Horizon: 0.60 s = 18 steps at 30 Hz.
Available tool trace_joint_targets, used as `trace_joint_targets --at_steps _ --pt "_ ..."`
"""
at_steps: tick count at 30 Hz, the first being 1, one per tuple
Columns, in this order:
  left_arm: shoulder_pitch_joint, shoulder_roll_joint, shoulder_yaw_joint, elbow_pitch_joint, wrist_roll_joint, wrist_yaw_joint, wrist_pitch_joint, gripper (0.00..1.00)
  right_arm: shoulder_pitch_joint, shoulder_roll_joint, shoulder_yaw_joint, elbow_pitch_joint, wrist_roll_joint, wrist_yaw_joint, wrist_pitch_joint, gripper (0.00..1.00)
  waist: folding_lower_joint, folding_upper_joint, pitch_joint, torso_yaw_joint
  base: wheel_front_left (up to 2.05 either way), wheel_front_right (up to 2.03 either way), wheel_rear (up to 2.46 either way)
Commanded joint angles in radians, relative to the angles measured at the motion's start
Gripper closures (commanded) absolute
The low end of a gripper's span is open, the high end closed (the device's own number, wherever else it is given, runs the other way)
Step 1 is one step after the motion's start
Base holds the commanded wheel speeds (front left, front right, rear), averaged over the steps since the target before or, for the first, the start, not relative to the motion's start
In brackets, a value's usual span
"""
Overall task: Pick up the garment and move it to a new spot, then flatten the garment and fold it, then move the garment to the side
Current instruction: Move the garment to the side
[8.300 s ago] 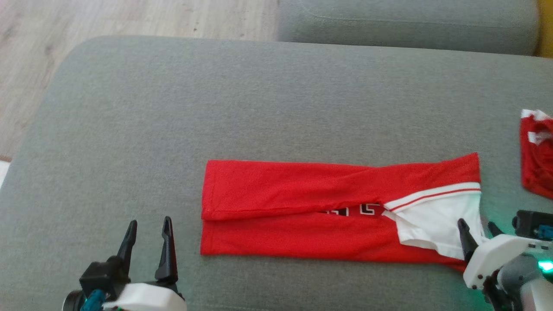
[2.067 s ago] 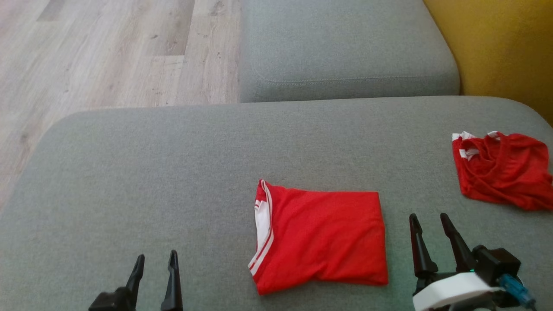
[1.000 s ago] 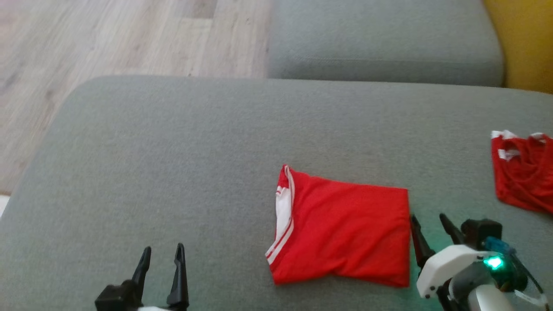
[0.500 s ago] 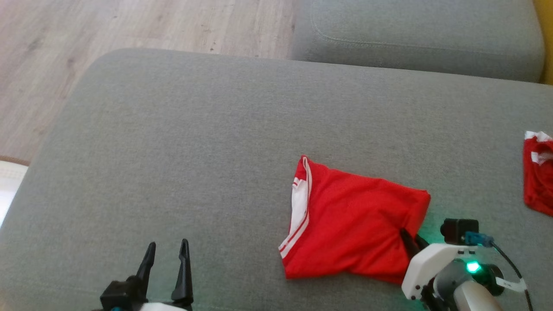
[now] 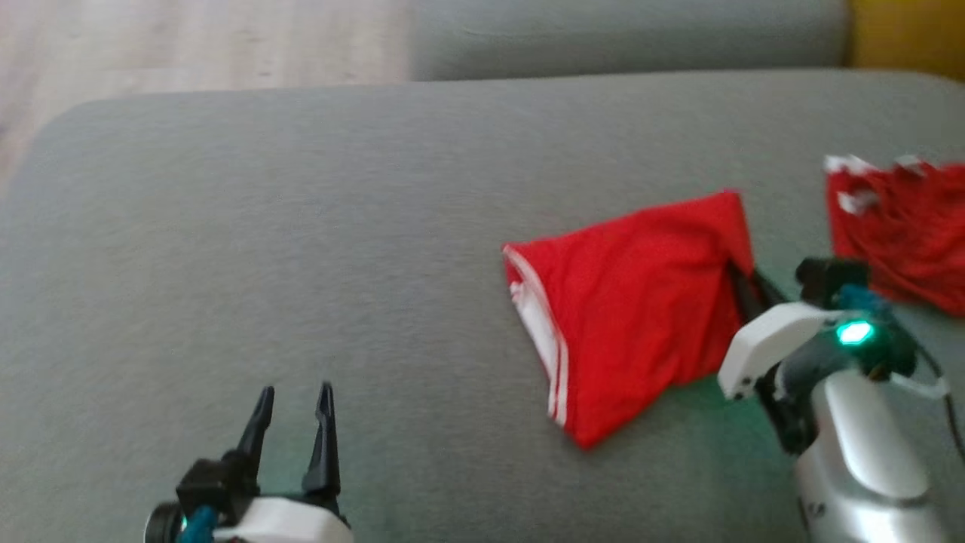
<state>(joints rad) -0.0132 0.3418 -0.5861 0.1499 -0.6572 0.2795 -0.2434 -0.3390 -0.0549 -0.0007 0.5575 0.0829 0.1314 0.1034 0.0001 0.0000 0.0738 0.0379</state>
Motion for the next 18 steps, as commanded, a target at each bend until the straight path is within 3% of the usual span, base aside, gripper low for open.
trace_joint_targets --at_steps 1,4,9,18 --pt "-0.052 0.017 0.036 -0.033 0.011 -0.002 -0.010 0.00 -0.036 -0.016 0.016 -0.038 -0.007 -0.001 -0.002 1.00 -0.0001 0.0000 0.038 -0.069 0.00 0.00 0.00" --pt "-0.083 0.020 0.030 -0.040 0.027 -0.004 -0.007 0.00 -0.074 -0.046 0.009 -0.081 -0.023 -0.001 0.017 1.00 -0.0001 0.0000 0.083 -0.170 0.00 0.00 0.00" --pt "-0.145 0.031 0.019 -0.048 0.050 -0.012 0.012 0.00 -0.112 -0.067 -0.001 -0.135 -0.019 -0.001 0.030 1.00 -0.0001 0.0000 0.142 -0.278 0.00 0.00 0.00" --pt "-0.220 0.040 -0.001 -0.052 0.080 -0.018 0.045 0.00 -0.162 -0.069 -0.013 -0.147 -0.007 -0.001 0.022 1.00 -0.0001 0.0000 0.190 -0.350 0.00 0.00 0.00"
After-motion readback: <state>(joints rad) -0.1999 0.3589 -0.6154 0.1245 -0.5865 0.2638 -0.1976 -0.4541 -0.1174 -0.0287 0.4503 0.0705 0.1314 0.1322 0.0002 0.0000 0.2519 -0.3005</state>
